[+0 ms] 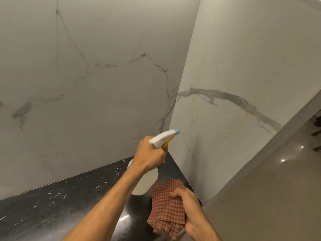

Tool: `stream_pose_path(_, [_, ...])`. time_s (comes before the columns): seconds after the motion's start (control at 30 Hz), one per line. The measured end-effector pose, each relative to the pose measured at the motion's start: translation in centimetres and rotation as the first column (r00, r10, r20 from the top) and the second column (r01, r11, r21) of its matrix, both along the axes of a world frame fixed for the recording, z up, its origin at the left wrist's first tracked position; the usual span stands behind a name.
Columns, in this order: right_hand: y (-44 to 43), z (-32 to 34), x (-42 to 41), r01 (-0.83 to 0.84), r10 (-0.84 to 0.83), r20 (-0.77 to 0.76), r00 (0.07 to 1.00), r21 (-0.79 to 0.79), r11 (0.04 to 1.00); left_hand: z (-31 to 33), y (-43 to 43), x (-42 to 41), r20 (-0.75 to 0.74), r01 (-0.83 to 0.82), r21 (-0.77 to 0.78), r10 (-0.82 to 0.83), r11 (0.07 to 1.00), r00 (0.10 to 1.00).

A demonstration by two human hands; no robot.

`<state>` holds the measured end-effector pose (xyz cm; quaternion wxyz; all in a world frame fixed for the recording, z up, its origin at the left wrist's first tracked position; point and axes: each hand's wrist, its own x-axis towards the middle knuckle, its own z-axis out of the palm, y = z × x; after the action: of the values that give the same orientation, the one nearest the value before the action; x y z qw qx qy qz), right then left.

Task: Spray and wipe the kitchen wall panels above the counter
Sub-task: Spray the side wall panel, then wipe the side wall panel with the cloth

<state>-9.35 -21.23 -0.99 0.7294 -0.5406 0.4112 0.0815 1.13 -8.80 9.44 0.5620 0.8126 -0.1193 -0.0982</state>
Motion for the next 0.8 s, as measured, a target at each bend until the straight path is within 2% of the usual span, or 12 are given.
stream_pose_path(0.1, [-0.2, 2.4, 0.0, 0.041, -0.037, 0.076, 0.996, -0.062, 0.997, 0.5, 0.2, 0.3, -0.010, 0.076, -0.049, -0.076, 0.996, 0.997])
stream_pose_path(0.2, [-0.2, 6.6, 0.1, 0.107, -0.068, 0.222, 0.973, -0.168, 0.980, 1.1, 0.0, 0.7, 0.031, 0.007, -0.087, -0.004, 0.996, 1.000])
stream_pose_path(0.33, [-0.2, 15.3, 0.9, 0.302, -0.011, 0.588, 0.808, -0.398, 0.866, 2.2, 0.1, 1.4, 0.076, -0.033, -0.156, 0.045, 0.987, 0.996])
stream_pose_path(0.37, [-0.3, 17.6, 1.3, 0.408, 0.074, 0.678, 0.732, -0.522, 0.749, 2.6, 0.2, 1.4, 0.083, -0.025, -0.169, 0.040, 0.985, 0.996])
stream_pose_path(0.43, [-0.7, 21.6, 2.7, 0.652, 0.331, 0.754, 0.567, -0.656, 0.379, 3.1, 0.5, 1.6, 0.084, -0.014, -0.201, 0.032, 0.979, 0.996])
stream_pose_path(0.47, [-0.9, 23.1, 3.6, 0.734, 0.463, 0.713, 0.527, -0.656, 0.174, 3.2, 0.5, 1.8, 0.074, -0.026, -0.225, 0.044, 0.974, 0.996])
stream_pose_path(0.53, [-1.6, 25.4, 5.9, 0.758, 0.597, 0.505, 0.623, -0.577, -0.302, 3.6, 0.6, 2.0, 0.050, -0.056, -0.264, 0.072, 0.963, 0.996])
stream_pose_path(0.57, [-2.3, 26.0, 7.1, 0.654, 0.579, 0.340, 0.741, -0.562, -0.507, 3.7, 0.6, 2.1, 0.052, -0.056, -0.277, 0.073, 0.959, 0.996])
stream_pose_path(0.63, [-3.7, 25.7, 9.0, 0.249, 0.356, -0.118, 0.927, -0.518, -0.819, 3.9, 0.7, 2.2, 0.076, -0.044, -0.295, 0.069, 0.955, 0.995])
stream_pose_path(0.67, [-4.1, 24.8, 9.4, 0.050, 0.180, -0.285, 0.942, -0.410, -0.911, 4.1, 0.8, 2.3, 0.084, -0.045, -0.301, 0.074, 0.953, 0.994])
stream_pose_path(0.73, [-4.5, 22.2, 9.5, -0.194, -0.098, -0.426, 0.899, -0.188, -0.963, 4.5, 1.0, 2.4, 0.094, -0.056, -0.315, 0.090, 0.948, 0.991])
stream_pose_path(0.8, [-4.5, 20.3, 9.2, -0.262, -0.152, -0.498, 0.854, -0.159, -0.952, 5.1, 0.8, 2.4, 0.111, -0.063, -0.320, 0.103, 0.945, 0.989])
